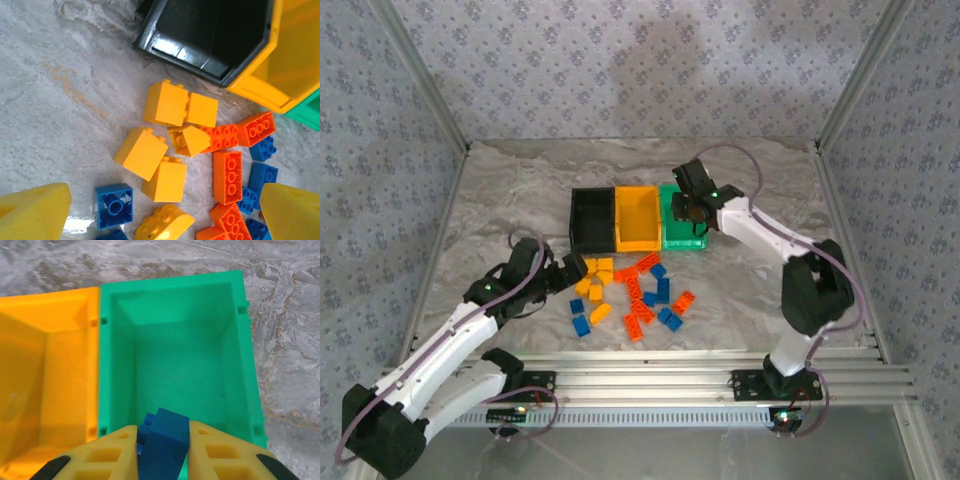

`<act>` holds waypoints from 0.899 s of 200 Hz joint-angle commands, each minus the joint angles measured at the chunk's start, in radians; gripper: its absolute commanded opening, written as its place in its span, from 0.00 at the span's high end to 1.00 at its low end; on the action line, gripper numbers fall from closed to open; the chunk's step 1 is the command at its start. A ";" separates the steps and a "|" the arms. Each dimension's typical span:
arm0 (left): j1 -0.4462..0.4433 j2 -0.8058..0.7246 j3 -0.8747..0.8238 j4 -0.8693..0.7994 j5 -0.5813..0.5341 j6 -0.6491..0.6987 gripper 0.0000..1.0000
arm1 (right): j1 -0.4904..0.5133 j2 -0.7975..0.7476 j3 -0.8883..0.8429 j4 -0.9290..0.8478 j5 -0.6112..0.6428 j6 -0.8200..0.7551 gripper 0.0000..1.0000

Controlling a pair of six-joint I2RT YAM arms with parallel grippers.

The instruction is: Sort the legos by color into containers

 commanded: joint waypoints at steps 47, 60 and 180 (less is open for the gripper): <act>-0.004 -0.061 0.000 -0.114 -0.005 0.028 0.05 | -0.030 0.116 0.136 -0.018 -0.038 -0.015 0.47; -0.004 -0.071 -0.001 -0.126 -0.005 0.028 0.05 | -0.032 0.095 0.127 -0.003 -0.039 -0.012 0.38; -0.295 -0.106 -0.175 -0.148 -0.010 -0.158 0.19 | 0.090 -0.277 -0.384 0.165 -0.101 0.130 0.25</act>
